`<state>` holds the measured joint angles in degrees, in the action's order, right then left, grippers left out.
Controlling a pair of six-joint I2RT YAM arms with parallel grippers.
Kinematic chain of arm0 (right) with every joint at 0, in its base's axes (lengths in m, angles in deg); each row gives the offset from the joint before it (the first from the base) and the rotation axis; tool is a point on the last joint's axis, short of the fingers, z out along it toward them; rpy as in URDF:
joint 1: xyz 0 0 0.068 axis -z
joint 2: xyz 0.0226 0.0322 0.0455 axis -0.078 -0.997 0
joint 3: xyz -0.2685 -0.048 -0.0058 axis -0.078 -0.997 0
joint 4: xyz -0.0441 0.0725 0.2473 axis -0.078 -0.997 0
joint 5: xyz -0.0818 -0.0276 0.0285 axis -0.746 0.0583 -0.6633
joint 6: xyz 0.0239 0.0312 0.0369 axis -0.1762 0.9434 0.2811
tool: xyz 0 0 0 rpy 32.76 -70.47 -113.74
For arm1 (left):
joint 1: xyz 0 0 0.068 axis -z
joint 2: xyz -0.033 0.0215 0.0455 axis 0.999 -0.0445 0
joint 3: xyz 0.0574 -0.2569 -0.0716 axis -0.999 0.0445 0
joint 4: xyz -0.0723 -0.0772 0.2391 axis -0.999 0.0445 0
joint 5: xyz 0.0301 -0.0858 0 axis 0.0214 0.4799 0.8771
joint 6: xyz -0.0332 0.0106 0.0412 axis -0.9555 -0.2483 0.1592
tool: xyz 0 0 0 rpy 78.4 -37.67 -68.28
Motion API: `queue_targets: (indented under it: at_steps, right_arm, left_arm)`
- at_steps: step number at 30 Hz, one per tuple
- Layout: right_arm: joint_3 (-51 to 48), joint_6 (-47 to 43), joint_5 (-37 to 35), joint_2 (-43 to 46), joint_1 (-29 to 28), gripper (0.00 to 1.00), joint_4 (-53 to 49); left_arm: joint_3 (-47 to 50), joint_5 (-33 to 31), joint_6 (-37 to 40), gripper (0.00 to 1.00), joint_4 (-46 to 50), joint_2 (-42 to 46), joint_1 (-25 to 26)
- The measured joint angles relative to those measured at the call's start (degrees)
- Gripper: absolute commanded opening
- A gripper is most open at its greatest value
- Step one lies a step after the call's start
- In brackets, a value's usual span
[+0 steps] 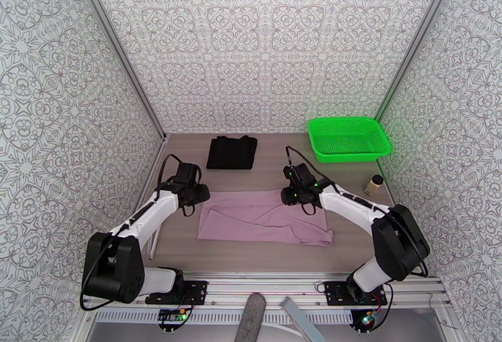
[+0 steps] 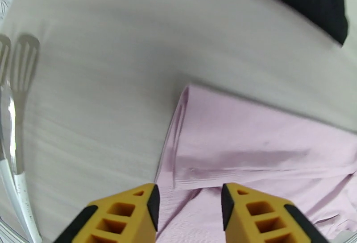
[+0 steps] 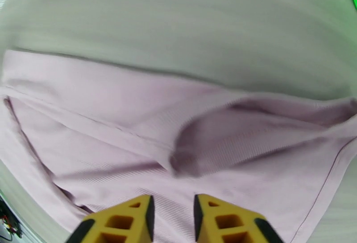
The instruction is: Fold and stack the mixed laundry pile
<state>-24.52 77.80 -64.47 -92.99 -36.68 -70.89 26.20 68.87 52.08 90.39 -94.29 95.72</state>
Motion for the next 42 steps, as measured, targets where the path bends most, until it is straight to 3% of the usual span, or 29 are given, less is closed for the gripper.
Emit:
queue_targets:
  at_steps: [1,2,10,16,25,26,30,32,37,42]
  right_arm:
    - [1.33,0.24,0.33,-0.83,-0.02,0.08,-0.31]
    - [3.04,0.85,0.61,-2.25,-0.04,0.04,-0.37]
    - [6.64,3.78,1.75,-13.35,-0.11,0.0,0.13]
    - [0.63,6.97,1.7,-13.18,-0.11,0.0,1.75]
    - [0.85,8.72,-0.57,-12.68,-0.39,0.0,0.79]
    - [0.87,8.76,-1.55,-12.15,-0.48,0.04,-0.28]
    - [0.72,9.53,-6.69,-6.64,-0.48,0.11,-7.21]
    - [-0.13,10.08,-9.29,-1.97,-0.39,0.13,-9.97]
    - [-5.03,11.17,-11.87,5.55,1.81,0.12,-12.5]
    - [-9.46,12.39,-11.26,0.74,5.29,0.11,-11.96]
  left_arm:
    - [-0.63,0.09,0.04,0.04,0.0,-0.2,0.0]
    - [-1.38,0.46,-0.02,0.0,-0.11,-0.74,0.0]
    - [-2.51,3.5,0.0,0.0,-3.15,-11.28,0.72]
    - [-2.01,4.07,-0.02,0.0,-4.72,-15.17,1.11]
    - [-0.9,4.07,-0.46,0.0,-6.1,-18.43,0.24]
    - [-0.92,4.04,-0.46,0.02,-6.05,-18.21,0.2]
    - [-2.73,3.21,-0.04,0.35,-3.37,-14.58,0.13]
    - [-4.76,2.54,0.09,0.41,-2.14,-10.75,0.13]
    - [-8.24,1.64,0.17,0.44,-0.9,0.42,0.13]
    - [-7.54,1.68,-0.26,0.47,1.27,7.39,0.15]
